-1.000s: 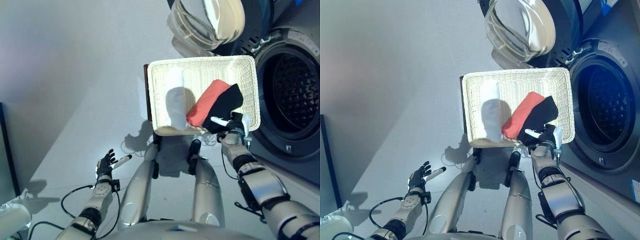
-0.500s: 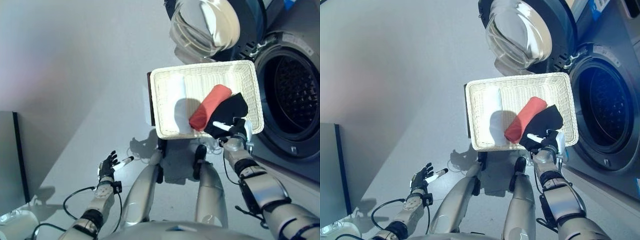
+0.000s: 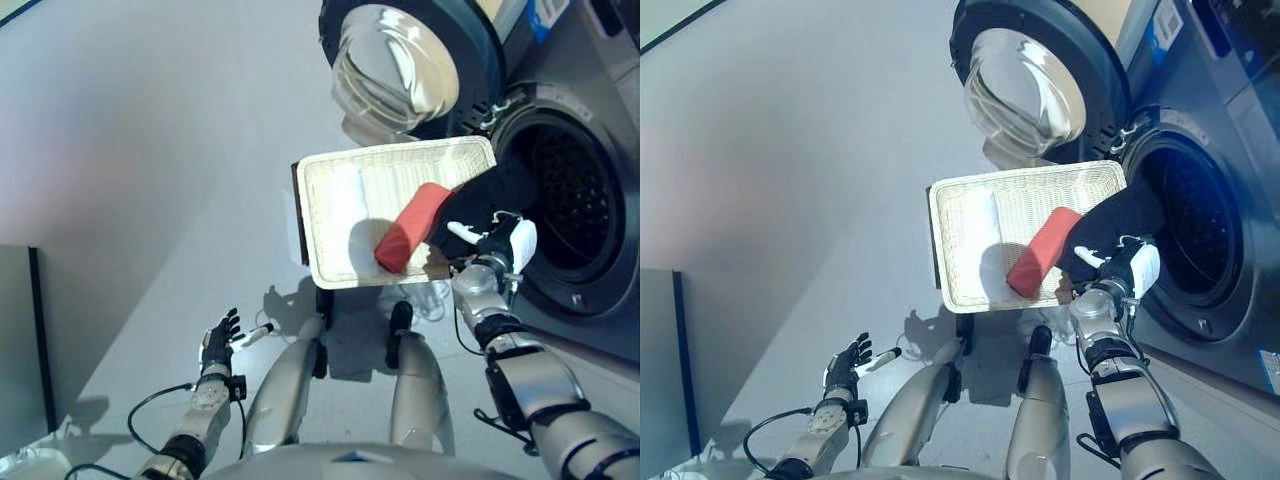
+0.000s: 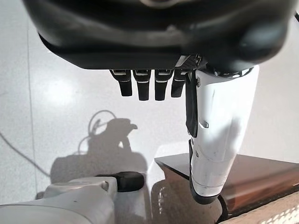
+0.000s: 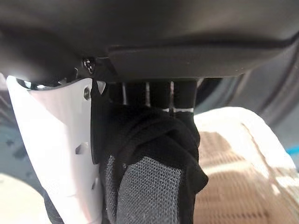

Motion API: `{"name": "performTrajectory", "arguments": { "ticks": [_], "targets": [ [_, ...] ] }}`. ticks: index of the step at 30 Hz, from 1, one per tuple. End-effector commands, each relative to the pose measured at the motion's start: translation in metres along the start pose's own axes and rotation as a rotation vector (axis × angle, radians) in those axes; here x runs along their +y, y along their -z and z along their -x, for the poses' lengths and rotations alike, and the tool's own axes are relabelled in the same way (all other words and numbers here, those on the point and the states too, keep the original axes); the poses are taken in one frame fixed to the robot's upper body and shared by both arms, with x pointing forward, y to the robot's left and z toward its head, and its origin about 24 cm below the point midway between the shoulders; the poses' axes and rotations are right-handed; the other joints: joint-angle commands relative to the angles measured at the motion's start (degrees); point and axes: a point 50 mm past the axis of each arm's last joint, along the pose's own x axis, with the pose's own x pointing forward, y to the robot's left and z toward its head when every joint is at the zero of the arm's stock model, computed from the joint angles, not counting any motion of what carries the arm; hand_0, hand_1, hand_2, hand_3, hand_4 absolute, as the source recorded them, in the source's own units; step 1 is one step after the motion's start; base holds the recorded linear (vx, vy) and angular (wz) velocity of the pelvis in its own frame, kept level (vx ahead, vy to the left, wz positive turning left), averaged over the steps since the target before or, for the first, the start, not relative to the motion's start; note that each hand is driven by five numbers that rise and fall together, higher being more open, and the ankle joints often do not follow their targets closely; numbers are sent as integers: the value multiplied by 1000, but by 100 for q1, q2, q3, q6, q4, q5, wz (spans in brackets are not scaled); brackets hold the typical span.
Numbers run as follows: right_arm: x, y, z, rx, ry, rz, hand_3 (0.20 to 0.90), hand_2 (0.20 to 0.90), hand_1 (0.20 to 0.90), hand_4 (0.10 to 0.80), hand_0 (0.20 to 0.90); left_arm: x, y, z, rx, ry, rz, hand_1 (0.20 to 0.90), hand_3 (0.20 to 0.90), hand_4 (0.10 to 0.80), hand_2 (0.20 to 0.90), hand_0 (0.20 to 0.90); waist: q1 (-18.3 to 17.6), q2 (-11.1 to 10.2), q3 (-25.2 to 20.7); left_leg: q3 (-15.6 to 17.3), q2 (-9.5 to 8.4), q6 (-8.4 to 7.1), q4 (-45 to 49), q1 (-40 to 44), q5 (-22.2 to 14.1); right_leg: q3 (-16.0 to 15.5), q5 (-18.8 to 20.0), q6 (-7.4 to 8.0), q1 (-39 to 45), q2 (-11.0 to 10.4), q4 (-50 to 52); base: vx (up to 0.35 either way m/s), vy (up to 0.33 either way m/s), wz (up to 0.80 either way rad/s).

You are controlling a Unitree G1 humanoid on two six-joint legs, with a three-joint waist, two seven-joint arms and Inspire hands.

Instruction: Pick up the clothes and place them into the washing machine

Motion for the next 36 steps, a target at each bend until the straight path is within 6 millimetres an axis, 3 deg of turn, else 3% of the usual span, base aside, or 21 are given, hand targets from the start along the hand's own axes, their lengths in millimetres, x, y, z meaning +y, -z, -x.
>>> {"name": "performTrajectory", "arguments": {
  "ticks": [1,5,8,10,14,15,22,26,28,30,31,32,34,35,36],
  "targets": [
    [-24,-35,-18,-163,142,-59,200,200,200,300,200,16,0,-2,-24,-73,-22,900,900,800,900,900,5,-294,-113,-5,-113,-309,528,-55,-582,31,1092,278,1007,47,-2024,-10,2,-7],
    [-27,-35,-20,-149,178,-59,200,200,200,300,200,16,-1,-2,-33,-75,-26,900,900,800,900,900,16,-288,-85,7,-127,-295,747,-168,-680,46,1041,268,884,40,-1864,-19,7,-2],
    [-33,-45,-26,-155,230,-80,200,200,200,300,200,18,-7,-3,-56,-82,-18,900,900,800,900,900,38,-306,41,42,-156,-255,1411,-538,-927,83,856,227,527,57,-1309,-44,15,-1],
    [-42,-58,-33,-154,277,-126,200,200,200,300,200,22,-11,-5,-68,-94,-27,900,900,800,900,900,69,-330,143,49,-137,-196,2207,-929,-1283,85,556,167,112,58,-532,-44,18,-3],
    [-52,-68,-41,-147,310,-170,200,200,200,300,200,28,-9,-5,-55,-113,-36,900,900,800,900,900,74,-374,158,25,-90,-144,2965,-1322,-1640,62,252,124,-304,63,176,0,12,-4],
    [-61,-75,-48,-128,348,-211,200,200,200,300,200,33,-7,-4,-43,-125,-44,900,900,800,900,900,103,-382,180,-18,-74,-122,3420,-1513,-2001,68,-81,161,-470,72,592,70,5,-5],
    [-90,-100,-63,-119,431,-340,200,200,200,300,200,38,-7,-4,-37,-136,-36,900,900,800,900,900,119,-309,233,25,-72,-27,4269,-2095,-2458,86,-527,95,-1170,-26,1538,5,-1,-2],
    [-113,-114,-72,-106,496,-405,200,200,200,300,200,37,-4,-2,-30,-124,-39,900,900,800,900,900,131,-220,203,93,-85,-63,4308,-2271,-2493,142,-583,105,-1380,-117,1659,2,6,2],
    [-135,-120,-80,-66,545,-449,200,200,200,300,200,35,3,0,-5,-112,-46,900,900,800,900,900,157,-96,119,185,-141,-93,4131,-2299,-2437,188,-581,140,-1504,-198,1670,42,52,0],
    [-147,-139,-81,-117,567,-529,200,200,200,300,200,31,2,1,-9,-105,-24,900,900,800,900,900,172,28,51,256,-172,-135,3928,-2312,-2336,262,-557,169,-1603,-251,1620,31,57,7],
    [-147,-139,-81,-117,567,-529,200,200,200,300,200,31,2,1,-9,-105,-24,900,900,800,900,900,172,28,49,257,-173,-135,3926,-2313,-2335,263,-557,169,-1605,-252,1620,25,90,11],
    [-165,-151,-83,-143,592,-627,200,200,200,300,200,26,2,2,-13,-89,5,900,900,800,900,900,195,164,6,322,-210,-179,3733,-2332,-2216,333,-560,186,-1662,-284,1575,21,76,12],
    [-176,-161,-83,-169,607,-695,200,200,200,300,200,24,1,2,-16,-85,15,900,900,800,900,900,231,227,-14,352,-232,-195,3622,-2342,-2139,369,-557,192,-1711,-316,1563,16,55,9],
    [-193,-184,-78,-237,619,-921,200,200,200,300,200,22,-2,2,-33,-82,49,900,900,800,900,900,278,370,-30,352,-271,-219,3458,-2369,-2038,421,-603,192,-1785,-335,1586,0,0,0],
    [-199,-192,-76,-263,627,-989,200,200,200,300,200,19,-4,3,-39,-74,57,900,900,800,900,900,291,418,-42,352,-314,-227,3407,-2385,-1983,452,-617,186,-1829,-358,1605,24,1,9]
  ]
}}
